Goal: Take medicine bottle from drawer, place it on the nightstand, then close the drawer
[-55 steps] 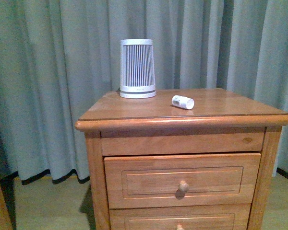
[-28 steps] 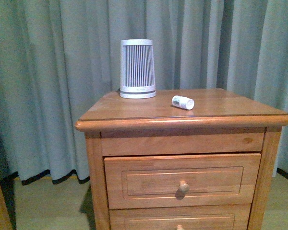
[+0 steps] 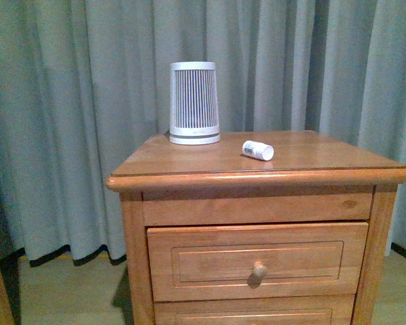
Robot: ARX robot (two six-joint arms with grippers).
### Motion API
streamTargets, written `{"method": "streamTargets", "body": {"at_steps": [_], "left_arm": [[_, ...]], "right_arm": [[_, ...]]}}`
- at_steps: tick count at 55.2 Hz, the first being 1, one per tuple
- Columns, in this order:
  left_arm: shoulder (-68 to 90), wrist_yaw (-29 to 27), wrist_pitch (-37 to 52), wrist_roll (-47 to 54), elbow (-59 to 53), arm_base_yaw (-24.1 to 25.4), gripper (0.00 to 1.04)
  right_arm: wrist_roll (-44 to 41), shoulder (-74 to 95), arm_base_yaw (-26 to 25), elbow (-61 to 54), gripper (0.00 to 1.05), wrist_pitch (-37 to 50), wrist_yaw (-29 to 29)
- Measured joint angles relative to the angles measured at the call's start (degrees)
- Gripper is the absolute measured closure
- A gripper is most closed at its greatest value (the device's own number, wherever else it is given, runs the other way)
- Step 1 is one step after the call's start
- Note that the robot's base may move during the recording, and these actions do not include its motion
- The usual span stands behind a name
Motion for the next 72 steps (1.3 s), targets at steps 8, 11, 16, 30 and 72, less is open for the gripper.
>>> {"method": "streamTargets", "body": {"at_steps": [8,11,16,30,72], "left_arm": [[0.0,0.0,0.0,0.0,0.0,0.0,0.07],[0.0,0.0,0.0,0.0,0.0,0.0,0.07],[0.0,0.0,0.0,0.0,0.0,0.0,0.07],[0.0,0.0,0.0,0.0,0.0,0.0,0.07],[0.0,0.0,0.0,0.0,0.0,0.0,0.07]], "right_arm": [[-0.7,-2.3,2.1,-3.7,0.84,1.4,0.7],[-0.8,-3.1,2.2,-4.9,0.82,1.9,0.7],[-0.8,-4.1,2.3,-6.4,0.82,2.4,0.8],[-0.8,-6.3,2.3,-9.7,0.82,3.4,0.8],[-0.8,-11.3,2.3,-14.9,0.82,4.3,0.8]]}}
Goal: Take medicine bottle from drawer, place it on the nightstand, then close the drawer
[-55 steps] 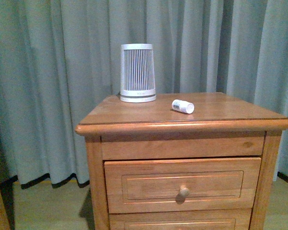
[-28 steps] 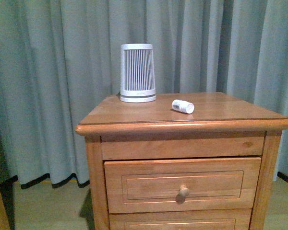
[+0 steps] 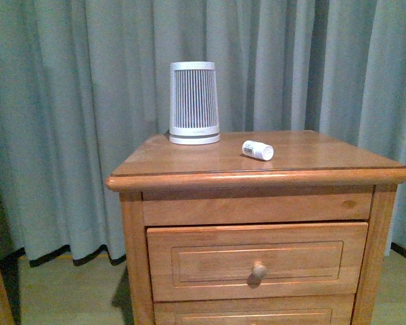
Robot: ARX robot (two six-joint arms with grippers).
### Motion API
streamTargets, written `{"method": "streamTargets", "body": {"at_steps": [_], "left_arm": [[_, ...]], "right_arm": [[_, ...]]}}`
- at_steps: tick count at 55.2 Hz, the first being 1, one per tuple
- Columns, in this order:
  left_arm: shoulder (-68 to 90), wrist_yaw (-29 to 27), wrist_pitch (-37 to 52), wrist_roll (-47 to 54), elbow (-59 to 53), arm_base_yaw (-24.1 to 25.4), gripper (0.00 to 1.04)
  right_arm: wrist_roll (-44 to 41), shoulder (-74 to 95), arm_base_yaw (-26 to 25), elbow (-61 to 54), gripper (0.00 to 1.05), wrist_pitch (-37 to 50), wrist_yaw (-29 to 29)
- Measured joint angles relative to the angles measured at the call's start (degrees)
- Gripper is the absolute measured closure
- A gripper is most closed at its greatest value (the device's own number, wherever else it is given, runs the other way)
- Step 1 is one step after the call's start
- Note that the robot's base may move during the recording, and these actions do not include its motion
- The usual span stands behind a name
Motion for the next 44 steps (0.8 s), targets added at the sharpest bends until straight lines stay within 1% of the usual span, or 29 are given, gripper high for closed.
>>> {"method": "streamTargets", "body": {"at_steps": [16,18,30,31,34,36,41,42,44], "left_arm": [[0.0,0.0,0.0,0.0,0.0,0.0,0.07],[0.0,0.0,0.0,0.0,0.0,0.0,0.07],[0.0,0.0,0.0,0.0,0.0,0.0,0.07],[0.0,0.0,0.0,0.0,0.0,0.0,0.07],[0.0,0.0,0.0,0.0,0.0,0.0,0.07],[0.0,0.0,0.0,0.0,0.0,0.0,0.07],[0.0,0.0,0.0,0.0,0.0,0.0,0.07],[0.0,0.0,0.0,0.0,0.0,0.0,0.07],[0.0,0.0,0.0,0.0,0.0,0.0,0.07]], "right_arm": [[0.0,0.0,0.0,0.0,0.82,0.0,0.0],[-0.1,0.0,0.0,0.0,0.79,0.0,0.0],[-0.1,0.0,0.0,0.0,0.40,0.0,0.0],[-0.1,0.0,0.0,0.0,0.34,0.0,0.0],[-0.1,0.0,0.0,0.0,0.24,0.0,0.0],[-0.1,0.0,0.0,0.0,0.19,0.0,0.0],[-0.1,0.0,0.0,0.0,0.02,0.0,0.0],[0.0,-0.1,0.0,0.0,0.00,0.0,0.0],[-0.1,-0.1,0.0,0.0,0.00,0.0,0.0]]}}
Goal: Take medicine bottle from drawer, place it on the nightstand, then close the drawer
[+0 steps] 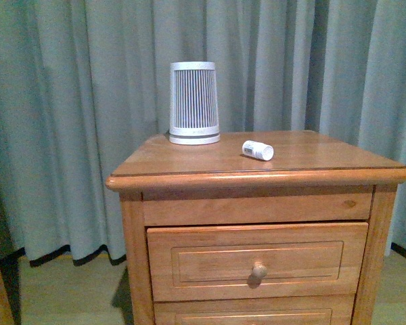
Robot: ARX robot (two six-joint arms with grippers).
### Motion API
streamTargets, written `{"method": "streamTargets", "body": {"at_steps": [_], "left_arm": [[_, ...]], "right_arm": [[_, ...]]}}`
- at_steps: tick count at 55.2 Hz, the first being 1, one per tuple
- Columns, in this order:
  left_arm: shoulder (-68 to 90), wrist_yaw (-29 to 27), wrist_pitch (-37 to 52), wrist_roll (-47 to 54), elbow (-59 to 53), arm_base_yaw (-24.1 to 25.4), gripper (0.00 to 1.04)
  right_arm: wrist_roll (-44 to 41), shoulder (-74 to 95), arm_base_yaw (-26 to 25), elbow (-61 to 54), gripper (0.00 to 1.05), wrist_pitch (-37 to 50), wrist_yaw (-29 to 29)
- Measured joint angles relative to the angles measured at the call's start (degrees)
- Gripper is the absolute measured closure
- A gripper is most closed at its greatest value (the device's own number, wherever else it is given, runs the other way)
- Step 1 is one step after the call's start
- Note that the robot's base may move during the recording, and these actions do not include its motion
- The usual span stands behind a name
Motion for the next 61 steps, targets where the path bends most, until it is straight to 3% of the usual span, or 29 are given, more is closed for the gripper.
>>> {"method": "streamTargets", "body": {"at_steps": [61], "left_arm": [[0.0,0.0,0.0,0.0,0.0,0.0,0.07]], "right_arm": [[0.0,0.0,0.0,0.0,0.00,0.0,0.0]]}}
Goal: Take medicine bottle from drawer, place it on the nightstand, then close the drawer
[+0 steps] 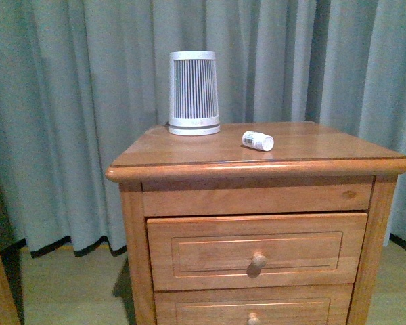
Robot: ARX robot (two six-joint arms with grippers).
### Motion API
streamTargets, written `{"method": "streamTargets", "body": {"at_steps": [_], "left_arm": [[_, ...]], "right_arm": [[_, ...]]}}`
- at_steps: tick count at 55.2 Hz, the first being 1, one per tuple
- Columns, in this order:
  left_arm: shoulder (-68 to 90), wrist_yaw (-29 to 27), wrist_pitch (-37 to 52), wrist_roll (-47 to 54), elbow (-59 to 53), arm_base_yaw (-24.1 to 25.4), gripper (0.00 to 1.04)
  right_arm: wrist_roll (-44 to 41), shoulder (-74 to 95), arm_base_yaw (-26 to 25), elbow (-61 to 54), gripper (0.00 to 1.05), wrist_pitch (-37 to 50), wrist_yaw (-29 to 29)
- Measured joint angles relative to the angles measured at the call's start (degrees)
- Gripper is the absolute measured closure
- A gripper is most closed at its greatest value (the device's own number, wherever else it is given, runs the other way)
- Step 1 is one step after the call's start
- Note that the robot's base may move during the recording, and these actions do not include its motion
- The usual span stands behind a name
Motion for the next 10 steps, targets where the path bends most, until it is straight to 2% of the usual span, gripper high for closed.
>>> {"method": "streamTargets", "body": {"at_steps": [10], "left_arm": [[0.0,0.0,0.0,0.0,0.0,0.0,0.07]], "right_arm": [[0.0,0.0,0.0,0.0,0.00,0.0,0.0]]}}
